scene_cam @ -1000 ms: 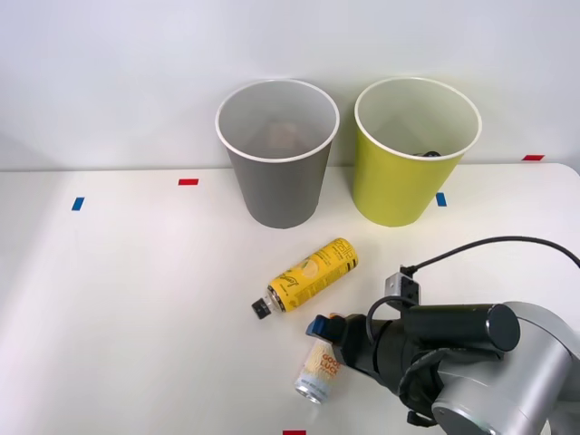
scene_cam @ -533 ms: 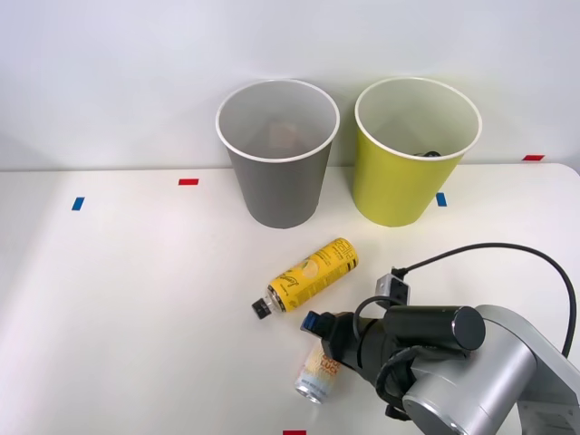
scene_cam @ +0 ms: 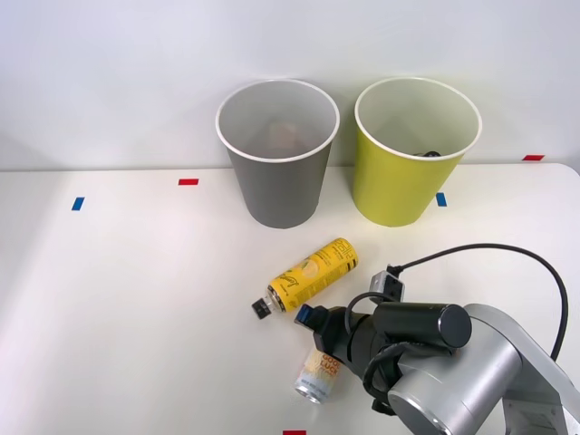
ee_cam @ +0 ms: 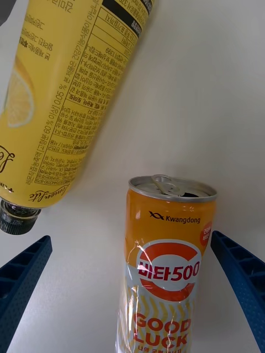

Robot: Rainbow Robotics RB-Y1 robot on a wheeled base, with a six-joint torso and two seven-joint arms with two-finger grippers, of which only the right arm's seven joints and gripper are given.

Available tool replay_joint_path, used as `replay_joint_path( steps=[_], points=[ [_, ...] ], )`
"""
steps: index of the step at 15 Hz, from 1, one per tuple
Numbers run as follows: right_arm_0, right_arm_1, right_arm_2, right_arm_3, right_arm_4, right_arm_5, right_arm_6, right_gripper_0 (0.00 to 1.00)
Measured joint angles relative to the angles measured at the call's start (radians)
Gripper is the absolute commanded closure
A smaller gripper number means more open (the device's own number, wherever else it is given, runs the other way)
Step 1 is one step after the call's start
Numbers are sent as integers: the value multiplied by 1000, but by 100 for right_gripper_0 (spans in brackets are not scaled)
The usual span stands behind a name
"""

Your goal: Put cans in the gray bin, plastic bottles in the light green bin

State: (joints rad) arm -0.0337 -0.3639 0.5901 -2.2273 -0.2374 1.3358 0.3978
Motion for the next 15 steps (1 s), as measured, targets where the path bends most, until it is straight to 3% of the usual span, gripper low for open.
replay_joint_path(
  steps=[9, 15],
  points=[
    [20, 57, 0, 47, 94, 0, -2, 0],
    [30, 57, 1, 49, 114, 1, 19, 0]
  ],
)
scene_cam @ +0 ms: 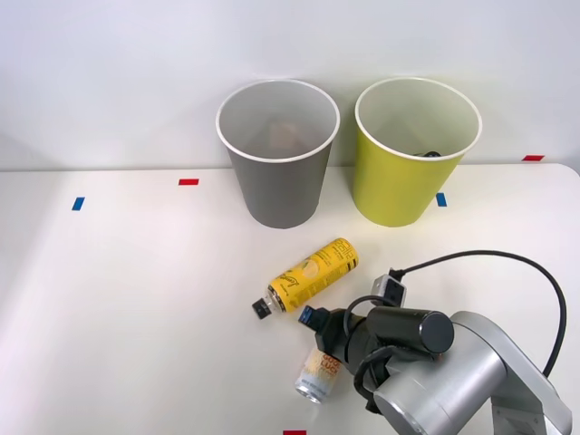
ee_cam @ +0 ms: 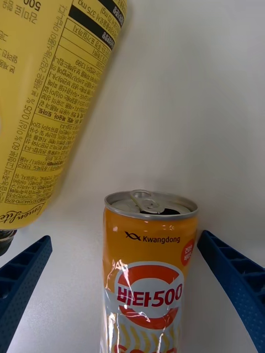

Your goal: Put cans in the gray bin, plastic bottles in the light green bin

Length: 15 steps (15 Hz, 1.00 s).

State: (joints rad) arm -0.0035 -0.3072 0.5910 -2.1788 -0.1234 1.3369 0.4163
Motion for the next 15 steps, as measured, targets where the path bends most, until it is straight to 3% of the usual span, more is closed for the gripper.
replay_joint_path(
  steps=[2, 4, 6, 7, 15],
  points=[
    [5, 0, 1, 0, 16, 0, 10, 0],
    [10, -1, 6, -1, 36, 0, 27, 33],
    [11, -3, 17, -1, 54, 1, 42, 81],
    [12, -4, 20, -2, 62, 1, 51, 99],
    [32, 3, 19, -24, 80, 1, 127, 100]
  ],
)
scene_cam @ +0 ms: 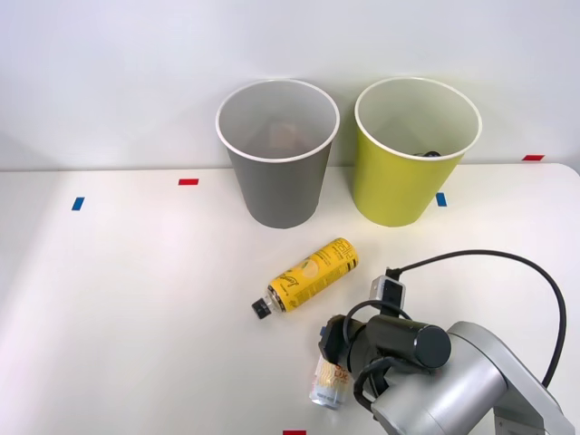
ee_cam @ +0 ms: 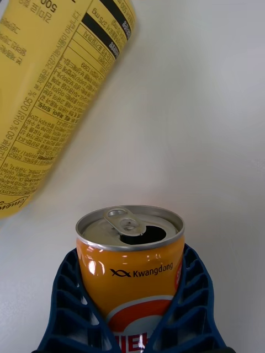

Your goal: Put cans in the gray bin, plastic bottles in the light green bin

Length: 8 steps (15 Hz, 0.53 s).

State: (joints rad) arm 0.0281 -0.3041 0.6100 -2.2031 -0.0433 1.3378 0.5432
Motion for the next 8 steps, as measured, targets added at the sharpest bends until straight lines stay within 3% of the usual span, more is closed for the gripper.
replay_joint_path(
  steps=[3, 8],
  points=[
    [29, 0, -51, -61, -62, 0, 208, 100],
    [85, 20, -181, -181, -208, -34, 746, 100]
  ],
)
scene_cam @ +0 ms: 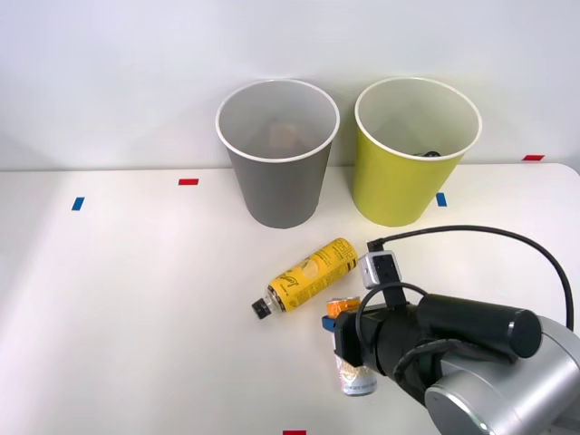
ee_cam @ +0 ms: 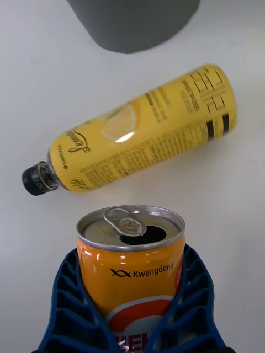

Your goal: Put cans in the gray bin, plastic bottles in the light green bin

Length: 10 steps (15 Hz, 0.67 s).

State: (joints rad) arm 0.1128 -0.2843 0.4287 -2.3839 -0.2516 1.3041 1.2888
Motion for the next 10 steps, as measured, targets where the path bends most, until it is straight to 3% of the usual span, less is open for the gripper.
replay_joint_path(
  steps=[6, 10],
  points=[
    [33, 58, -133, -69, -338, -328, 410, 100],
    [-39, 153, -168, -70, -405, -383, 484, 100]
  ],
)
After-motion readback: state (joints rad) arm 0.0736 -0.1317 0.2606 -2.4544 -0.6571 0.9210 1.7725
